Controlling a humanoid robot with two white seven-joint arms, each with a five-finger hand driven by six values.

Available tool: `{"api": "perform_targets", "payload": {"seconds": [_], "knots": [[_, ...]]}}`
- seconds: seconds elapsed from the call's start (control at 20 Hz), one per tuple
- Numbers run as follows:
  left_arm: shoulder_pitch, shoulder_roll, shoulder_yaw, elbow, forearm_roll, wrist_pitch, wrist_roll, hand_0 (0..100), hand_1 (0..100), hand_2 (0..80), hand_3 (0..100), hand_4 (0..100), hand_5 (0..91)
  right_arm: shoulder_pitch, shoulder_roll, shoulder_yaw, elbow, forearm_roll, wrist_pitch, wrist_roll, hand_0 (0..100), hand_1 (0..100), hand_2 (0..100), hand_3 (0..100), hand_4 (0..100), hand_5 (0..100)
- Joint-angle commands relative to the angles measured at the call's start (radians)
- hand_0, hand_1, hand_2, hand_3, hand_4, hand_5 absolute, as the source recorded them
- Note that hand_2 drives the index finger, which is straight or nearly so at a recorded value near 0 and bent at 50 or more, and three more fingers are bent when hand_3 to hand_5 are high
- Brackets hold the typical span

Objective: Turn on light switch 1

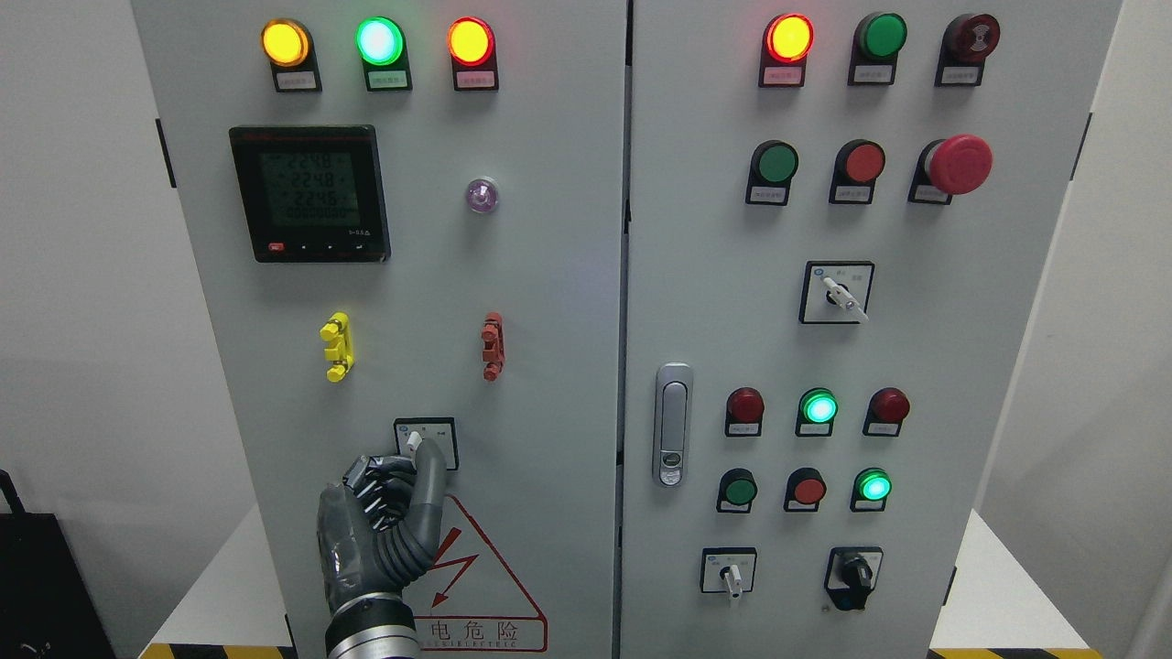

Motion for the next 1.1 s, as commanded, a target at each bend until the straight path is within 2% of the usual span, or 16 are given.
{"api": "perform_targets", "payload": {"seconds": [0.0, 0.75, 0.95, 1.05], "knots": [[0.0, 0.0, -0.002, 0.0, 0.0, -0.001, 0.001, 53, 49, 61.6, 88, 90, 79.1, 0.0, 0.0, 0.0, 0.0, 0.0, 0.0, 0.001, 0, 0, 0, 0, 0, 0], [0.0, 0.0, -0.002, 0.002, 0.002, -0.001, 0.001, 56, 46, 61.2, 88, 91, 80.0, 0.0, -0.001, 0.0, 0.0, 0.0, 0.0, 0.001, 0, 0, 0, 0, 0, 0], [0.0, 0.0, -0.003, 0.002, 0.002, -0.001, 0.0, 59, 43, 61.4, 88, 91, 80.2, 0.0, 0.0, 0.0, 0.0, 0.0, 0.0, 0.001, 0, 0, 0, 0, 0, 0], [0.0, 0.0, -0.003, 0.002, 0.002, -0.001, 0.0, 57, 43, 61.4, 88, 91, 80.3, 0.0, -0.001, 0.0, 0.0, 0.0, 0.0, 0.001, 0, 0, 0, 0, 0, 0]]}}
